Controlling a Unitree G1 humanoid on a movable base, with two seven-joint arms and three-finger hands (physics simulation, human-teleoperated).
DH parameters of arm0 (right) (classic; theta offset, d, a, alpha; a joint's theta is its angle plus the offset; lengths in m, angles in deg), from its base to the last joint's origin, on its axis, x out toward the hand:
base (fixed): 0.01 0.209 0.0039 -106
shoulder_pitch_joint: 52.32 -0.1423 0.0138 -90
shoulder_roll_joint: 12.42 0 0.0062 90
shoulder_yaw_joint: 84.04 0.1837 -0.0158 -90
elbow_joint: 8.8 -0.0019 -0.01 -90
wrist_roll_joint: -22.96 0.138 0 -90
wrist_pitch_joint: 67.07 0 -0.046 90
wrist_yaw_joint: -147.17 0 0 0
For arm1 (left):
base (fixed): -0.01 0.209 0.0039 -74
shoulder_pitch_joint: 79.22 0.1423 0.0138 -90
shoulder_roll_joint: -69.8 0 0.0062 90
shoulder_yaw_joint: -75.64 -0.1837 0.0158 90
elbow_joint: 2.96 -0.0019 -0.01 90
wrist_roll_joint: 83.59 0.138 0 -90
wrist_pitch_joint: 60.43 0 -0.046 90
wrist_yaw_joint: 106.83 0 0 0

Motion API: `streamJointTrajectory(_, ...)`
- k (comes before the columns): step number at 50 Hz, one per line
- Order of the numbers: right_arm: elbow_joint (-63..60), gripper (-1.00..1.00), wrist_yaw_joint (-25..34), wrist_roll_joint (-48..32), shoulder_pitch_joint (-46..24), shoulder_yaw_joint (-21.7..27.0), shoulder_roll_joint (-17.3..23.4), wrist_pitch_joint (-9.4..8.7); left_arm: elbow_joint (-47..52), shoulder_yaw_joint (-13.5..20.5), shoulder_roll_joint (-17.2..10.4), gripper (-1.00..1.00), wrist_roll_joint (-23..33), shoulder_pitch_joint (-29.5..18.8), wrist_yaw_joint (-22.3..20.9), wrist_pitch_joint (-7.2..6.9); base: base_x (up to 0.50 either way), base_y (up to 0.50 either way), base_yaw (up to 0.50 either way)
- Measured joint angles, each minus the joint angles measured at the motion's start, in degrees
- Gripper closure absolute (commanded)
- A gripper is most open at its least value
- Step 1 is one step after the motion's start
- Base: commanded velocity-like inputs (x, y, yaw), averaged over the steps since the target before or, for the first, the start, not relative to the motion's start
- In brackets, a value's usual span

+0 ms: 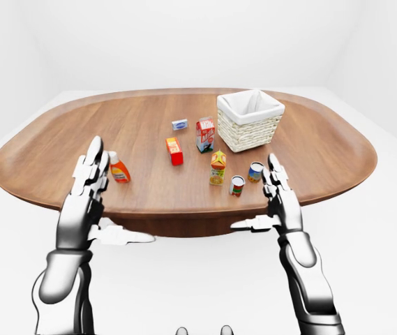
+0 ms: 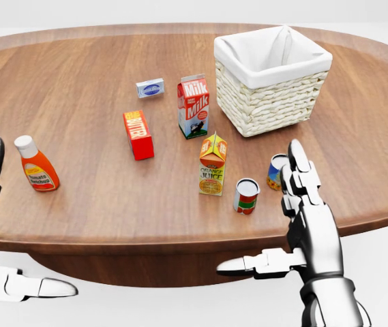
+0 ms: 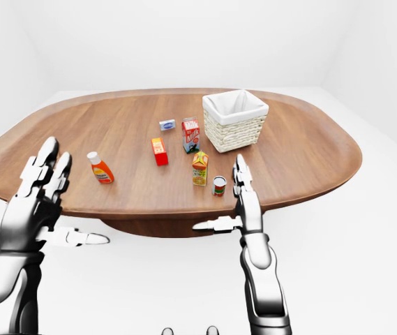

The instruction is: Pick up the orange juice, and put it in the basket.

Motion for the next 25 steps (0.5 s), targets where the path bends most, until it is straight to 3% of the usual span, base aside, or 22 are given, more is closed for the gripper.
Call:
streamJointTrajectory(11,-6.44,-1.00,0.51,-1.49,-0.23,-0.43,0.12,0.00,5.01,11.55,-2.45,-1.00,-5.68,-1.55,-5.57,0.00,0.00,0.00,0.00)
streamJointTrajectory(25,-15.43,-1.00,0.91,-3.26,-1.71,0.11,0.31,0.00,5.92,16.25,-4.01,-1.00,-9.62,-1.76,-7.20,0.00,0.00,0.00,0.00)
